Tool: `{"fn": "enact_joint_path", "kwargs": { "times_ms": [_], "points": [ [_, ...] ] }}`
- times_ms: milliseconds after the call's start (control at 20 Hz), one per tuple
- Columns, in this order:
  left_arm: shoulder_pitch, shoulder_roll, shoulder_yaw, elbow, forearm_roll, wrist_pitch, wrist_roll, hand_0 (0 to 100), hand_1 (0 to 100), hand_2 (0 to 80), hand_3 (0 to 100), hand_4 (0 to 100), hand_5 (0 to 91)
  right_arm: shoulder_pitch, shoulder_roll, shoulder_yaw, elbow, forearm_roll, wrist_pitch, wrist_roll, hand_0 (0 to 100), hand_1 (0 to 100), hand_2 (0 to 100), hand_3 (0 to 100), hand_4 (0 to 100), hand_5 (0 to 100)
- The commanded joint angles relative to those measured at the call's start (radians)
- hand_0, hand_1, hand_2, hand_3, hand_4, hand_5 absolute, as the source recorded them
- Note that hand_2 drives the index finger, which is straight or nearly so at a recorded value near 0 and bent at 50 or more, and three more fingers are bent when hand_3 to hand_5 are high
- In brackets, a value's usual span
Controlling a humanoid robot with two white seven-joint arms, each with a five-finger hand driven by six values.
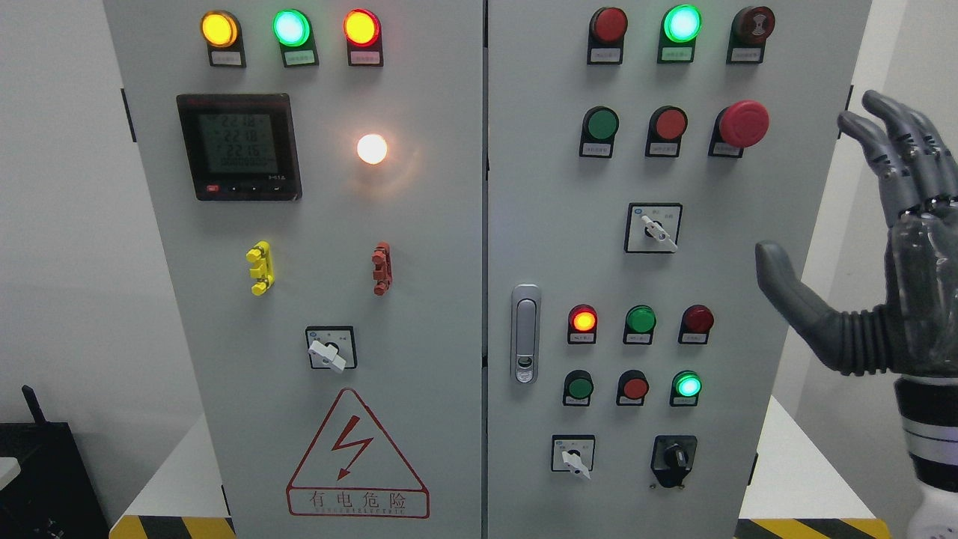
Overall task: Rotate and turn off gray switch
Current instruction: 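Raise the right hand toward the upper white rotary switch, shaping a pinch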
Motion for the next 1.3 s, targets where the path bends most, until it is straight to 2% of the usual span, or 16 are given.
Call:
{"fn": "enact_joint_path", "kwargs": {
  "times_ms": [0,150,250,300,350,450,500,550,650,700,750,800,1150,1250],
  "points": [
    [0.000,0.000,0.032,0.023,-0.008,0.001,0.000,12,39,0.0,0,0,0.0,0.000,0.002,0.001,0.023,0.000,0.001,-0.001,34,39,11,9,0,0],
    [0.000,0.000,0.032,0.023,-0.008,0.001,-0.002,12,39,0.0,0,0,0.0,0.000,0.007,-0.002,0.023,0.000,0.001,-0.001,34,40,11,10,0,0],
    [0.000,0.000,0.032,0.023,-0.008,0.001,-0.002,12,39,0.0,0,0,0.0,0.000,0.014,-0.002,0.023,0.000,0.002,-0.007,34,40,12,14,0,0],
    [0.001,0.000,0.032,0.023,-0.008,0.001,0.000,12,39,0.0,0,0,0.0,0.000,0.022,-0.001,0.025,0.000,0.008,-0.006,34,41,13,22,8,0],
    [0.000,0.000,0.032,0.023,-0.008,0.001,0.000,12,39,0.0,0,0,0.0,0.001,0.030,0.001,0.031,0.002,0.016,-0.007,34,41,17,34,20,11],
    [0.000,0.000,0.032,0.023,-0.008,0.001,-0.002,12,39,0.0,0,0,0.0,0.002,0.036,0.002,0.039,0.002,0.025,-0.007,36,42,25,45,30,26],
    [0.000,0.000,0.032,0.023,-0.008,0.001,0.000,12,39,0.0,0,0,0.0,0.002,0.039,0.001,0.043,0.000,0.027,-0.007,38,42,32,51,36,39],
    [0.001,0.000,0.032,0.023,-0.008,0.001,-0.002,12,39,0.0,0,0,0.0,0.002,0.048,0.002,0.045,0.000,0.033,-0.007,37,43,32,52,37,40],
    [0.000,0.000,0.032,0.023,-0.008,0.001,0.000,12,39,0.0,0,0,0.0,0.000,0.068,0.008,0.063,0.000,0.057,-0.003,32,44,39,61,46,56],
    [0.000,0.000,0.032,0.023,-0.008,0.001,0.000,12,39,0.0,0,0,0.0,-0.002,0.071,0.012,0.076,-0.001,0.067,-0.003,31,44,42,65,54,68],
    [0.001,0.000,0.032,0.023,-0.008,-0.001,-0.002,12,39,0.0,0,0,0.0,-0.002,0.073,0.013,0.086,-0.001,0.076,-0.001,30,44,44,68,56,71],
    [0.000,0.000,0.032,0.023,-0.008,0.001,0.000,12,39,0.0,0,0,0.0,-0.002,0.076,0.015,0.097,-0.003,0.089,-0.001,29,44,47,77,65,81],
    [0.000,0.000,0.032,0.023,-0.008,0.001,-0.002,12,39,0.0,0,0,0.0,-0.052,0.097,0.079,0.148,-0.009,0.189,0.002,25,37,58,88,77,93],
    [0.000,0.000,0.032,0.023,-0.008,0.001,-0.002,12,39,0.0,0,0,0.0,-0.060,0.105,0.087,0.152,-0.009,0.194,0.023,24,34,59,91,82,99]
  ]
}}
